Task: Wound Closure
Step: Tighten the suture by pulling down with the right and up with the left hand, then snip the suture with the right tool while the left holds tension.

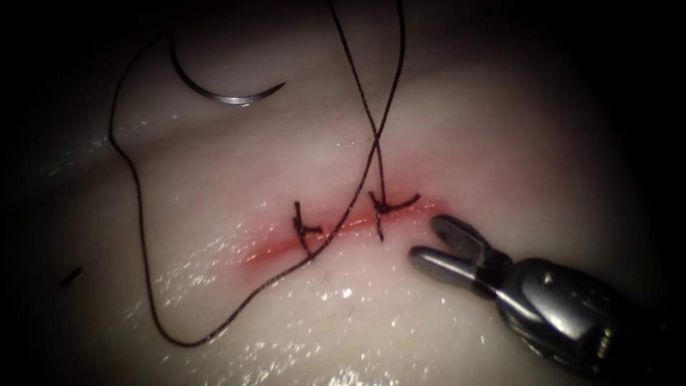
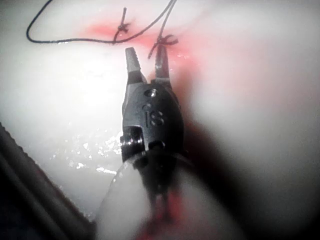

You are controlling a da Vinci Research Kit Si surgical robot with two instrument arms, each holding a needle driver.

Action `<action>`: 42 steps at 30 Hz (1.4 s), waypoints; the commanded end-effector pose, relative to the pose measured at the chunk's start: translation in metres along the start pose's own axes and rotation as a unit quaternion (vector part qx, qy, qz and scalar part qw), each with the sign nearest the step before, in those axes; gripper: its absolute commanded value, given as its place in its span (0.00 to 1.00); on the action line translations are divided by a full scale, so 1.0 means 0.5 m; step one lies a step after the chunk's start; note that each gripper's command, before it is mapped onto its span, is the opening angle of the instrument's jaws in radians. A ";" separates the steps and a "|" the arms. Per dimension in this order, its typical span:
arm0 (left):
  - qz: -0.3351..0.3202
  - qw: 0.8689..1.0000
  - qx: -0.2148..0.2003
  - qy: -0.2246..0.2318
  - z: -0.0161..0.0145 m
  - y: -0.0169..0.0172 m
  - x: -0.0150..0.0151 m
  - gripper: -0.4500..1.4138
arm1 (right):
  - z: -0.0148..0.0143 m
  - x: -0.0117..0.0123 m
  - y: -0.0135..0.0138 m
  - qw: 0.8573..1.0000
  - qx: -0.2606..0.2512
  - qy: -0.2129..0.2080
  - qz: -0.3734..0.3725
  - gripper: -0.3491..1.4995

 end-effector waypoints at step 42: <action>-0.029 0.998 -0.051 0.028 0.0022 0.0101 0.0186 0.00 | 0.0179 0.0072 -0.0068 0.992 0.026 -0.096 -0.081 0.41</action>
